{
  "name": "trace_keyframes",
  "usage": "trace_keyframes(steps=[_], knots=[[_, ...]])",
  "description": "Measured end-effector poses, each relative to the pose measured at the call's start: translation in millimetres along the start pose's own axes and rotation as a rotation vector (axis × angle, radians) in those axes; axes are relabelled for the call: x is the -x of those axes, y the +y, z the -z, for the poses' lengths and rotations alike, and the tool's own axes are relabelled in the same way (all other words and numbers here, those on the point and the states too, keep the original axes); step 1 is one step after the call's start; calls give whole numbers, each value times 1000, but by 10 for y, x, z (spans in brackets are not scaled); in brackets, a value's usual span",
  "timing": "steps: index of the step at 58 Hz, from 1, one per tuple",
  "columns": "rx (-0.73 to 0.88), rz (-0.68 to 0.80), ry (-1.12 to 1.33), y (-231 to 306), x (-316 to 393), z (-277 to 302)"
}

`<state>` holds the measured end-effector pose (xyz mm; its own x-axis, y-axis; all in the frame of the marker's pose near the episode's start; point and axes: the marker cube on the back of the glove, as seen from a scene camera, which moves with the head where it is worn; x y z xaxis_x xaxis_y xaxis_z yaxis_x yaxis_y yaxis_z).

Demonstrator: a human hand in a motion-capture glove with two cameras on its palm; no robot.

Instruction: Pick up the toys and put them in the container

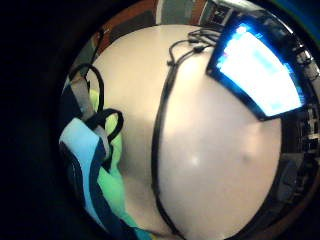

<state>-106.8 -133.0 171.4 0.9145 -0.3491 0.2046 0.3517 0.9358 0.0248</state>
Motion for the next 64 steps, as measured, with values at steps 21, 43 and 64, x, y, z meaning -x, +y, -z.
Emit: trace_keyframes(steps=[21, 43, 64], knots=[[-181, 196, -12, 78, 1354, 1560], [27, 383, -192, 119, 3002, 873], [210, 390, -293, 337, 2431, 1179]])
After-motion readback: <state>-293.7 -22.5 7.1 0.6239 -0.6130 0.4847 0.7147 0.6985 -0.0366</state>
